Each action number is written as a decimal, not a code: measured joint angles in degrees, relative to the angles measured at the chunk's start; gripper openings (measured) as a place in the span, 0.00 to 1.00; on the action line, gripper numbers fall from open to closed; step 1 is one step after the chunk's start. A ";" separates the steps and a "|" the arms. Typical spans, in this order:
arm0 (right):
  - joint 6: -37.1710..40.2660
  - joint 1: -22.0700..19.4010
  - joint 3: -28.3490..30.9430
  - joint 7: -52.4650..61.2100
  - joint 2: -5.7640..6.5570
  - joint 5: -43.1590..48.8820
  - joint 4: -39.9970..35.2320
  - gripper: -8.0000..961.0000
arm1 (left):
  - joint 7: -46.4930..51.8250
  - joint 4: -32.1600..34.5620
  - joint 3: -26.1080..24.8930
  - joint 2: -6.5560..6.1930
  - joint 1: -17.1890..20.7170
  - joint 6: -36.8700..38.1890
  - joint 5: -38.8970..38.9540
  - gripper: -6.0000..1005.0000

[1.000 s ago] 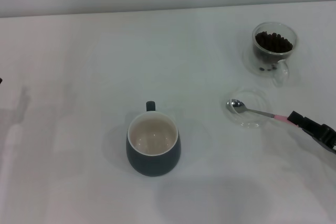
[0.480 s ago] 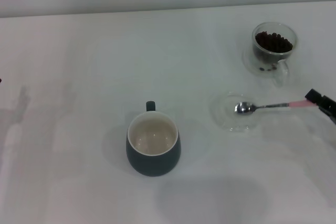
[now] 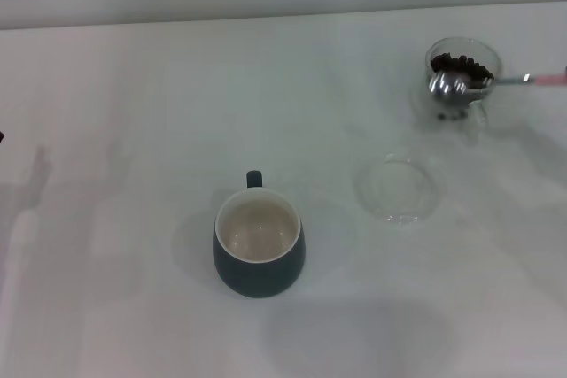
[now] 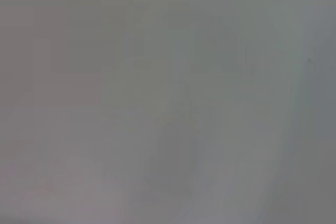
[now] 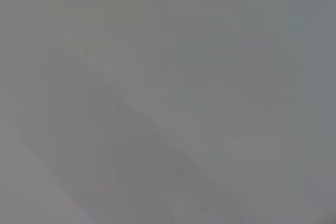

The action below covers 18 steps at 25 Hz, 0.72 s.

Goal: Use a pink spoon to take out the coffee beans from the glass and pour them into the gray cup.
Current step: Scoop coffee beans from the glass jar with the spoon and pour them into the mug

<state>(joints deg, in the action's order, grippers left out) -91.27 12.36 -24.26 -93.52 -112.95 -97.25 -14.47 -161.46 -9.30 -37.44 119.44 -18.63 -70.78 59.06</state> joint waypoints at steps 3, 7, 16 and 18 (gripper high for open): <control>0.28 2.00 0.79 0.14 0.81 -0.36 -3.04 0.17 | 0.00 -0.11 0.00 0.00 0.00 -0.09 0.00 0.89; 1.58 5.59 0.93 0.72 2.77 -0.10 -6.89 0.17 | 0.00 -0.22 0.00 -0.05 0.00 -0.11 0.03 0.89; 11.81 10.28 -1.61 2.03 4.89 11.03 -20.00 0.17 | 0.00 0.03 0.00 -0.09 -0.25 0.12 0.23 0.89; 12.56 10.80 -1.66 2.51 4.82 13.46 -22.73 0.17 | 0.00 0.01 0.00 -0.09 -0.26 0.14 0.64 0.90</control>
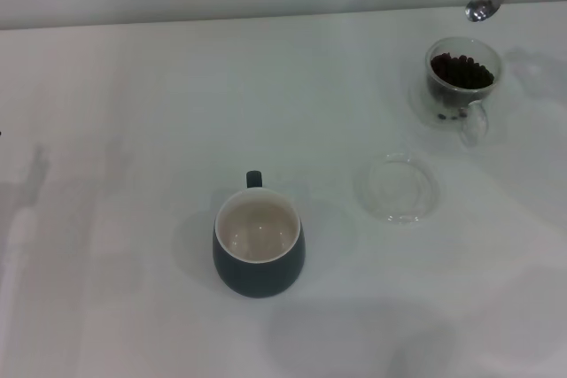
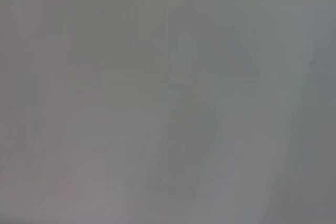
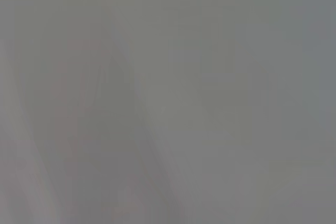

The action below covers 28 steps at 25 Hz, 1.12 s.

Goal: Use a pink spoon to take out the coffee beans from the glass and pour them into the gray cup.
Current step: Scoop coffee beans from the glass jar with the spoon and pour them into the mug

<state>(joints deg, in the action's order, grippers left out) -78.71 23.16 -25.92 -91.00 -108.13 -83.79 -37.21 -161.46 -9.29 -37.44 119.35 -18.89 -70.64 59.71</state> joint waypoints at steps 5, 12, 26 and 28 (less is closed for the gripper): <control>-0.01 0.69 -0.32 4.54 -0.31 6.16 -7.17 0.17 | 0.00 -0.07 0.00 0.00 -0.08 0.04 0.89 0.89; 0.15 1.35 -3.36 9.88 -1.13 11.41 -11.85 0.17 | 0.00 -0.10 0.00 0.00 -0.42 0.08 1.06 0.89; 4.46 3.12 -6.75 10.71 -3.80 17.48 -14.58 0.18 | 0.00 -0.04 -0.62 -0.09 -0.62 0.07 1.04 0.89; 4.71 3.13 -6.79 10.72 -3.86 18.13 -14.59 0.18 | 0.00 0.00 -0.62 -0.09 -0.62 0.07 1.03 0.89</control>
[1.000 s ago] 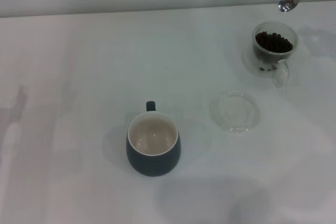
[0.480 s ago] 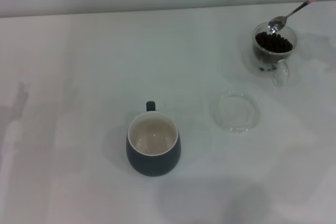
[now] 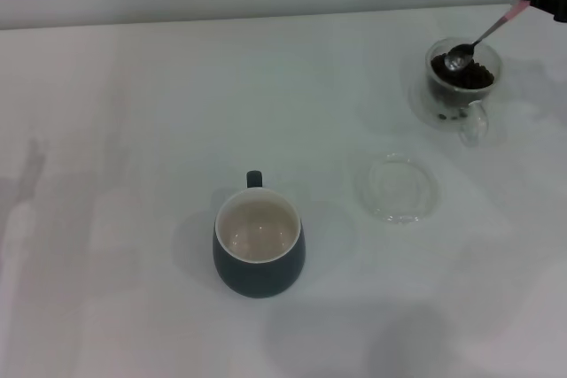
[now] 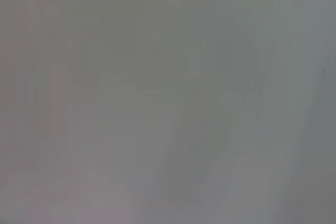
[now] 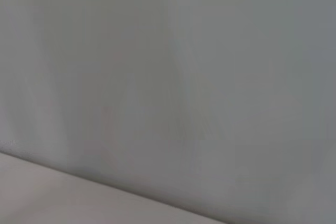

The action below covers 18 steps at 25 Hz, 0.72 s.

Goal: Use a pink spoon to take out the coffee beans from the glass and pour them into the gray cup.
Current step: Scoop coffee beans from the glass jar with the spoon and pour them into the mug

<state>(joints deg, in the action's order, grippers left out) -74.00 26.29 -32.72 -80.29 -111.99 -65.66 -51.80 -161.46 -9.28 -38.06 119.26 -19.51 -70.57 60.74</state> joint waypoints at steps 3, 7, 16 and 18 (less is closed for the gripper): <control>0.56 -0.07 -0.05 0.01 -0.20 1.36 -0.02 0.18 | 0.00 0.04 0.00 0.00 0.00 -0.04 -0.01 0.89; 0.76 -0.59 0.06 0.55 -0.55 1.78 0.00 0.18 | 0.00 0.08 0.00 -0.05 0.00 -0.17 -0.01 0.89; 3.89 -2.28 0.11 9.86 -0.45 1.84 -0.05 0.18 | -0.24 0.15 0.00 -0.08 0.00 -0.21 -0.05 0.89; 3.88 -2.33 0.07 10.71 -0.31 1.85 -0.03 0.19 | -0.26 0.15 0.00 -0.08 0.00 -0.27 -0.10 0.89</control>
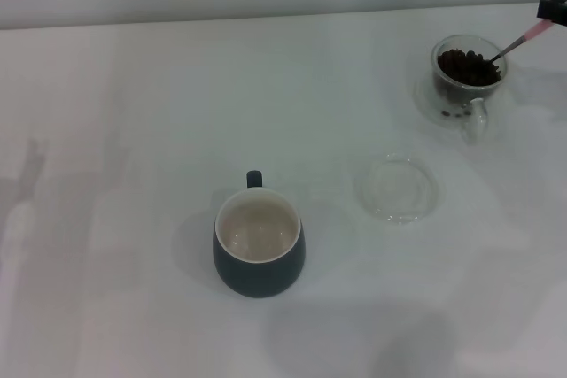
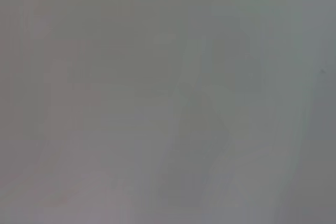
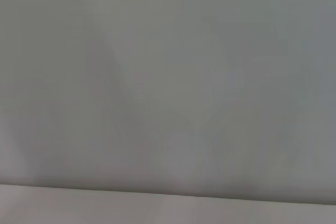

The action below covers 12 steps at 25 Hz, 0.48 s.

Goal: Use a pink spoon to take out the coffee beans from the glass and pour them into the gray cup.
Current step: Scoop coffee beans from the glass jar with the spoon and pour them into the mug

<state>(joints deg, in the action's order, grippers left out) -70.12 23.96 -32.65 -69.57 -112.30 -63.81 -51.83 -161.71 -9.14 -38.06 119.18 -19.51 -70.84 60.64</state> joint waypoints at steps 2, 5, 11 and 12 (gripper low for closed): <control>-0.32 -0.03 -0.01 0.79 0.08 0.01 0.07 0.19 | -0.04 0.04 0.00 0.00 0.00 -0.07 0.03 0.89; -0.79 -0.04 -0.07 2.71 0.15 0.02 0.17 0.19 | -0.09 0.09 0.00 0.00 -0.02 -0.20 0.08 0.89; -1.40 0.42 -0.73 10.00 0.66 1.19 0.43 0.19 | -0.10 0.09 0.00 -0.09 -0.28 -0.29 0.10 0.89; -1.40 0.47 -0.75 11.31 0.68 1.39 0.29 0.19 | -0.10 0.09 0.00 -0.09 -0.35 -0.30 0.10 0.89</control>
<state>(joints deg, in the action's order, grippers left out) -71.52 24.42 -33.39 -58.27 -111.62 -62.42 -51.53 -161.81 -9.05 -38.06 119.09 -19.86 -71.14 60.74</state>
